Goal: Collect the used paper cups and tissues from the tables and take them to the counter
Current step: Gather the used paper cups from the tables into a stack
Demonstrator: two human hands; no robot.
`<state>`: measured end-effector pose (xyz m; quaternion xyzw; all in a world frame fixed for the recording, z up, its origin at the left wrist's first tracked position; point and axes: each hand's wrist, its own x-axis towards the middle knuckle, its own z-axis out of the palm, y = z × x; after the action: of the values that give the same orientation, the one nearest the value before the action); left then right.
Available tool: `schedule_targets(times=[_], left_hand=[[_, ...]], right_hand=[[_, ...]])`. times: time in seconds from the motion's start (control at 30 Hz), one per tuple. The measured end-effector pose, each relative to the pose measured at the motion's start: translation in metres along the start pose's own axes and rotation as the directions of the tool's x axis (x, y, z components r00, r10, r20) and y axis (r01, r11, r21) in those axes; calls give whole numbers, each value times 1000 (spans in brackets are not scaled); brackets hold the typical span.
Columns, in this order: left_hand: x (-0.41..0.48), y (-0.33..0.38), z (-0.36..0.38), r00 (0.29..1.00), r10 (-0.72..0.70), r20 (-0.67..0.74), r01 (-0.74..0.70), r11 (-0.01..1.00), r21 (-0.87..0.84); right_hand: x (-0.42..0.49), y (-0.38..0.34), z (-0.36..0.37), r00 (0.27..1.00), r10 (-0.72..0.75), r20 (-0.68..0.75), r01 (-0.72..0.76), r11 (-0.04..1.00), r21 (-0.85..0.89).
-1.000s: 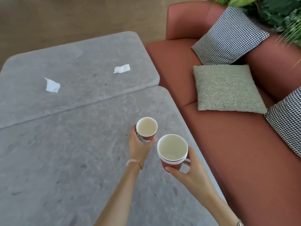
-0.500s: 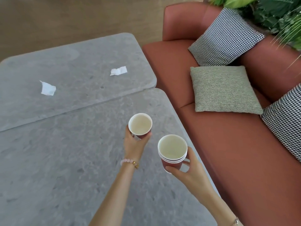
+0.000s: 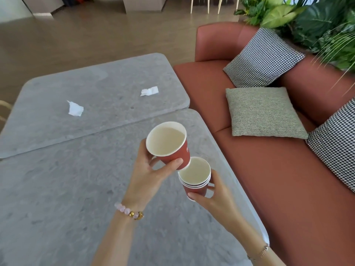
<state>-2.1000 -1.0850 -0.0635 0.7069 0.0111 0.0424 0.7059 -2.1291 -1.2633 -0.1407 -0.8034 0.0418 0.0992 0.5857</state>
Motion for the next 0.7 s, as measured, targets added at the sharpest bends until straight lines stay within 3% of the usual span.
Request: schedule_targets(times=[0.4,0.7], left_hand=[[-45,-5,-6,994,-73,84,65,993,94],[-67,-11,-15,986,-87,145,67,988,138]], right_hand=[[-38,-18,23,989,-150,-9,149,987,-67],[-48,-24,35,988,-150,-33,148,987,-69]])
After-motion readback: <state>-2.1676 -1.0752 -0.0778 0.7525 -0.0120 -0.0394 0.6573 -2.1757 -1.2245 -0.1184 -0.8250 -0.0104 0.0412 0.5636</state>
